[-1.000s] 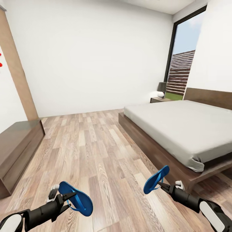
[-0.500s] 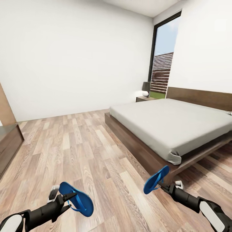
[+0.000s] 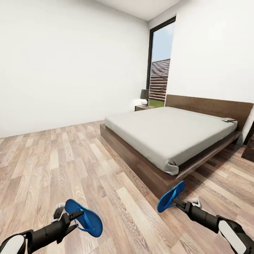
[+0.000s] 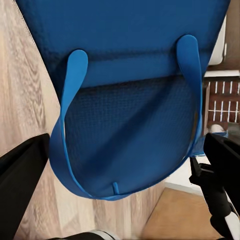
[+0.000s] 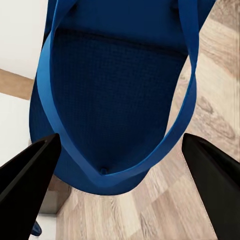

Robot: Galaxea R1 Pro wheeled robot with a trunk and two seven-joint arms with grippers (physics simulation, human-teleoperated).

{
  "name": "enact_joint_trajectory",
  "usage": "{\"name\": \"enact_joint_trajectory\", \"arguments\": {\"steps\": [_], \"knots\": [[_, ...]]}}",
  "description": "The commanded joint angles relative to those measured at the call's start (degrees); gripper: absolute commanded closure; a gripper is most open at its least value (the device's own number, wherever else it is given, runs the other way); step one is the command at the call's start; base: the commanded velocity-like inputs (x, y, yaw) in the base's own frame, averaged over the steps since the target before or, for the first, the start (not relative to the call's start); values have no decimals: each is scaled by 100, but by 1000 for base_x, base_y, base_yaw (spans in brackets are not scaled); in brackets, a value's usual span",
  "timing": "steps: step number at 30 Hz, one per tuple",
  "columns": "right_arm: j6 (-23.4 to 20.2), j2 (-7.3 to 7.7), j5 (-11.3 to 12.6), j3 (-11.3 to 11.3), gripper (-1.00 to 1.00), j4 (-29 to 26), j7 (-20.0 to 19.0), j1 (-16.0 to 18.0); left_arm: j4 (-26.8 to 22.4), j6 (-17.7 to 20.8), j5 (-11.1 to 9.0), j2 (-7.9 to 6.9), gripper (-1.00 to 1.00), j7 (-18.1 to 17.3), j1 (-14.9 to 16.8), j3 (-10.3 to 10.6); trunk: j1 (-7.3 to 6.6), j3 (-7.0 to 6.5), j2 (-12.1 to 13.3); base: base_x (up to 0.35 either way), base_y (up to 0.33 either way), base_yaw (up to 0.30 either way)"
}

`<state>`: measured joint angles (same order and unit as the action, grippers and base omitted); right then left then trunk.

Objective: In the bedroom, move the book from the bed onto either nightstand, and place the two sandals side by side next to the bed.

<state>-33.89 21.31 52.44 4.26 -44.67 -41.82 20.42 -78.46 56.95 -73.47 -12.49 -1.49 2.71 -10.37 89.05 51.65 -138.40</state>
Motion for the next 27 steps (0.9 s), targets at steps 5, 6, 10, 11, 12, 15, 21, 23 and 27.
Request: {"name": "enact_joint_trajectory", "arguments": {"steps": [5, 6, 10, 11, 12, 15, 21, 23, 27], "knots": [[-38, 4, 65, 14, 100, 2, 5, 6, -3, 27, -9, 1, 100, -18, 2, -9, -1, 6, -3, 0, -84, -243], [-38, 4, 65, 13, 100, 2, 5, 6, -3, 27, -9, 1, 100, -18, 2, -9, -1, 6, -3, 0, -84, -243], [-38, 4, 65, 13, 100, 2, 7, 6, -3, 27, -9, 1, 100, -18, 2, -9, -1, 6, -3, 0, -84, -243], [-38, 4, 65, 13, 100, 2, 7, 6, -3, 27, -9, 1, 100, -18, 2, -9, -1, 6, -3, 0, -84, -243], [-38, 4, 65, 13, 100, 2, 7, 6, -3, 27, -9, 1, 100, -18, 2, -9, -1, 6, -3, 0, -84, -243], [-38, 4, 65, 13, 100, 2, 7, 6, -3, 27, -9, 1, 100, -18, 2, -9, -1, 6, -3, 0, -84, -243], [-38, 4, 65, 13, 100, 2, 7, 6, 1, 27, -9, 1, 100, -18, 2, -9, -1, 6, -3, 0, -85, -243], [-38, 4, 65, 13, 100, 2, 7, 6, 2, 27, -9, 1, 100, -18, 2, -9, -1, 6, -3, 0, -86, -243], [-38, 4, 65, 13, 100, 2, 7, 6, 5, 27, -9, 1, 100, -18, 2, -9, -1, 6, -3, 0, -86, -243]]}}
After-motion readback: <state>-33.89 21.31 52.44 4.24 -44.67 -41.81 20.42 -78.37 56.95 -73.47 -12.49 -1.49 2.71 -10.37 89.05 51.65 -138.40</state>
